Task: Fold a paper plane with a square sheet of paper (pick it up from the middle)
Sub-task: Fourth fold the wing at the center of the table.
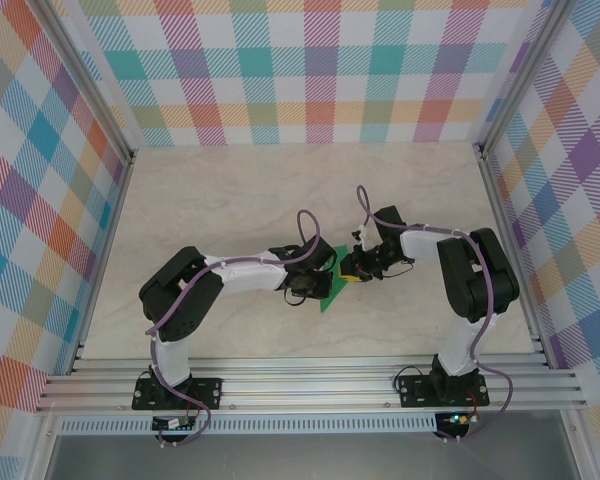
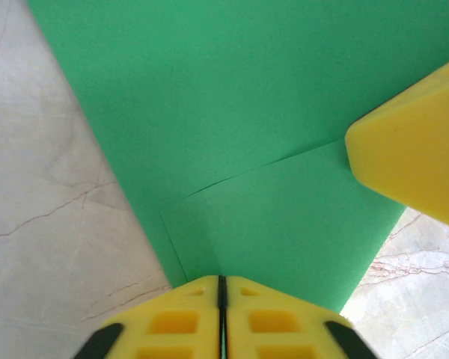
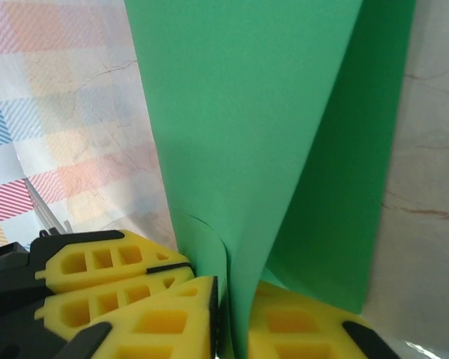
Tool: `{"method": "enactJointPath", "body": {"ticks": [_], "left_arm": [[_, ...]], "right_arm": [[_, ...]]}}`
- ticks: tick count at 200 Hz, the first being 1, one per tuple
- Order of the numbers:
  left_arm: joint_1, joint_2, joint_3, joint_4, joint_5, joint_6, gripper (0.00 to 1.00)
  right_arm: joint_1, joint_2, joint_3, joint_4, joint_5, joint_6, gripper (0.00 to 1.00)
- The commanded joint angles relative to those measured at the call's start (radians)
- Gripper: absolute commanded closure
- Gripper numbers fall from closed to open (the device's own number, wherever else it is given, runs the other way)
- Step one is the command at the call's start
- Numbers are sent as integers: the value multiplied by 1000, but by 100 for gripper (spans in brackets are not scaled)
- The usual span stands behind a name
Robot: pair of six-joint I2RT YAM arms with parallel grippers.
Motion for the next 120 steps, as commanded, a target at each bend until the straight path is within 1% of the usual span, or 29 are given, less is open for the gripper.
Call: {"method": "enactJointPath", "body": {"ticks": [1,13,15,27,52,61,85,120], "left_arm": [[3,-67,-38,-3,4,-1,83],[3,-101,-53,-3,-2,-5,75],[2,-105,-55,25,-2,-5,74],[-7,-135,-66,34,-12,0,71],[-56,-170,-62,15,-77,24,64],[-76,-175,-55,-25,-105,30,63],[-128,-169,-37,-57,-180,41,62],[-167,-120,3,-97,-274,48,60]], "right_arm": [[6,-1,17,-26,18,-1,88],[8,-8,14,-23,21,22,89],[9,-9,13,-22,19,25,90],[12,-20,8,-19,26,56,90],[14,-52,-2,-7,32,117,90],[15,-58,0,-15,35,137,90],[15,-65,7,-39,43,174,90],[16,-65,15,-59,44,181,90]]}}
